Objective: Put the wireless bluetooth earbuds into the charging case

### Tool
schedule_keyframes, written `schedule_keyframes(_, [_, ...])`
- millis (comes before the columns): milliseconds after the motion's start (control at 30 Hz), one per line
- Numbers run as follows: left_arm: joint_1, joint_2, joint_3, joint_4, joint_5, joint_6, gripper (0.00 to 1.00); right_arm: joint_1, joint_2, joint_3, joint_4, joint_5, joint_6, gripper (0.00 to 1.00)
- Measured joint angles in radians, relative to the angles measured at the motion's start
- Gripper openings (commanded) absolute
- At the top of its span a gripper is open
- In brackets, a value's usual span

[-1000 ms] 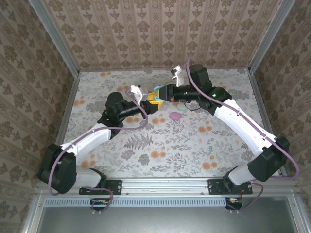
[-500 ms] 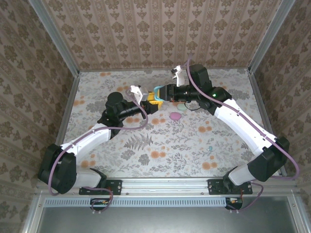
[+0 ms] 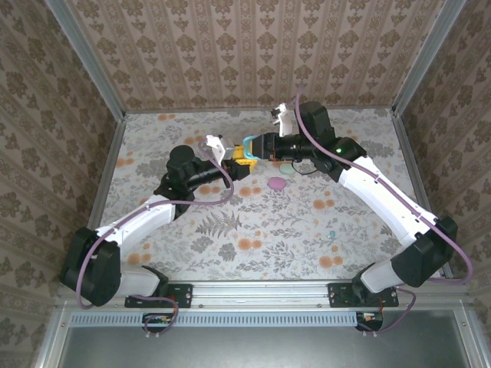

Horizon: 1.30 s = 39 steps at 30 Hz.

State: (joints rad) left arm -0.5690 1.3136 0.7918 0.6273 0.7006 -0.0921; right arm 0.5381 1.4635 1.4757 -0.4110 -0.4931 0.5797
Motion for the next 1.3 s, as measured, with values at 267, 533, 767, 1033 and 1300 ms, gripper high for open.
schedule_keyframes(267, [0.000,0.000,0.000,0.016,-0.006,0.004,0.31,-0.001,-0.060,-0.025,0.015,-0.012,0.002,0.35])
schedule_keyframes(533, [0.000,0.000,0.000,0.017,-0.021,0.011,0.31,-0.029,-0.191,-0.123,0.080,-0.061,0.012,0.40])
schedule_keyframes(767, [0.000,0.000,0.000,0.034,-0.029,0.011,0.30,-0.066,-0.348,-0.220,0.116,-0.053,0.016,0.42])
schedule_keyframes(1033, [0.000,0.000,0.000,0.042,-0.040,0.011,0.30,-0.146,-0.510,-0.286,0.030,0.128,-0.004,0.42])
schedule_keyframes(1300, [0.000,0.000,0.000,0.057,-0.043,0.011,0.30,-0.352,-0.534,-0.492,-0.198,0.307,0.127,0.44])
